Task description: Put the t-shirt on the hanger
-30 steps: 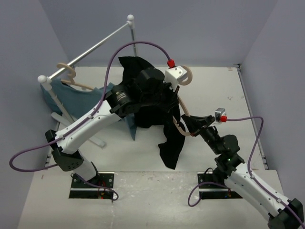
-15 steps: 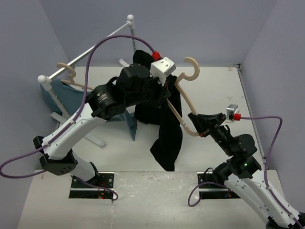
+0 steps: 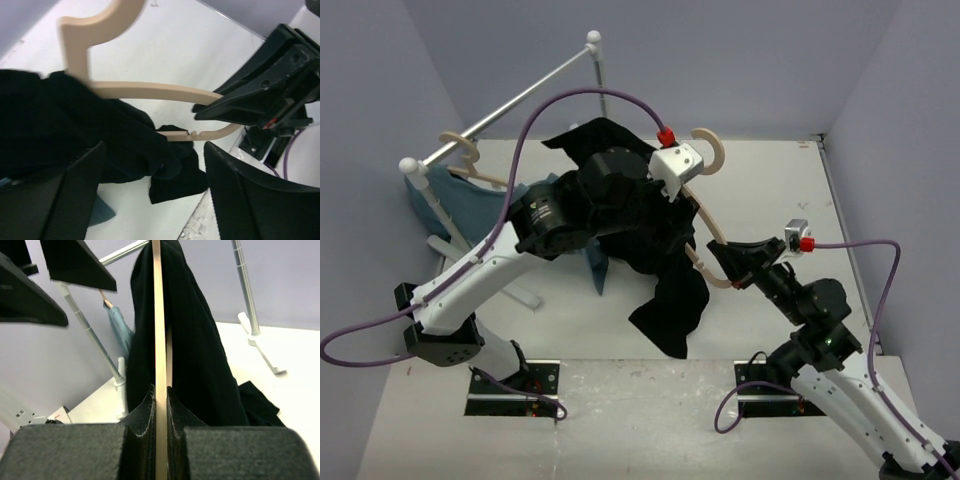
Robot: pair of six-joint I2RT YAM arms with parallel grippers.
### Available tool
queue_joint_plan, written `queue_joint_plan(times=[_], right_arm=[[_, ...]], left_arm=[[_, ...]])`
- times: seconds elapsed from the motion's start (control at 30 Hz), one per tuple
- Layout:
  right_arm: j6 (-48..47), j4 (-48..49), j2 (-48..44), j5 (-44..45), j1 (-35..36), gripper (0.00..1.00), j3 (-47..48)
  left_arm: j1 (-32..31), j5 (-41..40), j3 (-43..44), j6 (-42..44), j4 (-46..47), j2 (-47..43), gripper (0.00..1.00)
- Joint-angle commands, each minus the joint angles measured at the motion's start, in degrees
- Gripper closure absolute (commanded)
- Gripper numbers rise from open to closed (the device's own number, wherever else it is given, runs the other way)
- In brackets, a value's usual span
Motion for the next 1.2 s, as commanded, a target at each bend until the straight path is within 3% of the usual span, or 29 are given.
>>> queue_joint_plan(times=[0.0,0.1,0.23,0.33,0.47,0.57,0.8,0.93,0.97,1.0,1.03,1.07,1.17], right_arm=[[-4.4,13.0,-3.7,-0.9,-0.2,1.0,-3.5],[-5.7,13.4,-6.2,-1.7,-0.2,1.0,-4.9],[-8.5,12.5,-9.0,-3.7,-0.3,1.0,-6.1],[-10.5,10.5,-9.8,-6.0,-0.5,1.0,-5.5],[-13.7,6.0,-8.8,-12.8,-0.9,1.0,-1.2],[-17.1,0.8,-8.0,-16.1,-1.3,1.0,2.6],[-22.3,-8.4,-7.6,-20.9,-1.6,1.0,10.1],[-24.9,-11.7,-7.3,-24.6,-1.6,1.0,13.2],[-25.2,-12.4,-7.4,-25.2,-1.5,1.0,13.8],[-25.8,-12.9,-7.4,-25.9,-1.5,1.0,14.3],[-27.3,-13.7,-7.2,-26.6,-1.6,1.0,15.1],[-28.1,-14.3,-6.9,-27.5,-1.5,1.0,15.6],[-30.3,-17.2,-5.1,-31.5,-1.5,1.0,17.6]], left_arm=[[0.3,-25.1,2.4,2.7,-1.7,-6.9,0.0],[3.2,-29.0,-1.6,8.1,1.9,-9.6,0.0],[6.0,-13.3,-13.1,26.4,19.8,-18.3,0.0],[6.3,-2.1,-16.3,35.7,24.9,-21.9,0.0],[6.3,9.8,-16.2,44.8,22.8,-20.9,0.0],[6.4,15.6,-11.7,47.5,15.3,-18.0,0.0],[6.4,22.9,-11.0,45.8,3.5,-18.8,0.01],[6.4,25.0,-13.8,45.3,2.4,-20.9,0.09],[6.4,25.6,-13.9,45.2,1.7,-20.9,0.13],[6.4,26.9,-13.9,45.2,1.2,-20.9,0.27],[6.4,28.7,-14.0,45.2,1.0,-21.1,0.54],[6.4,29.8,-14.2,45.2,1.1,-21.2,0.69],[6.4,30.6,-14.4,44.7,1.2,-21.1,0.79]])
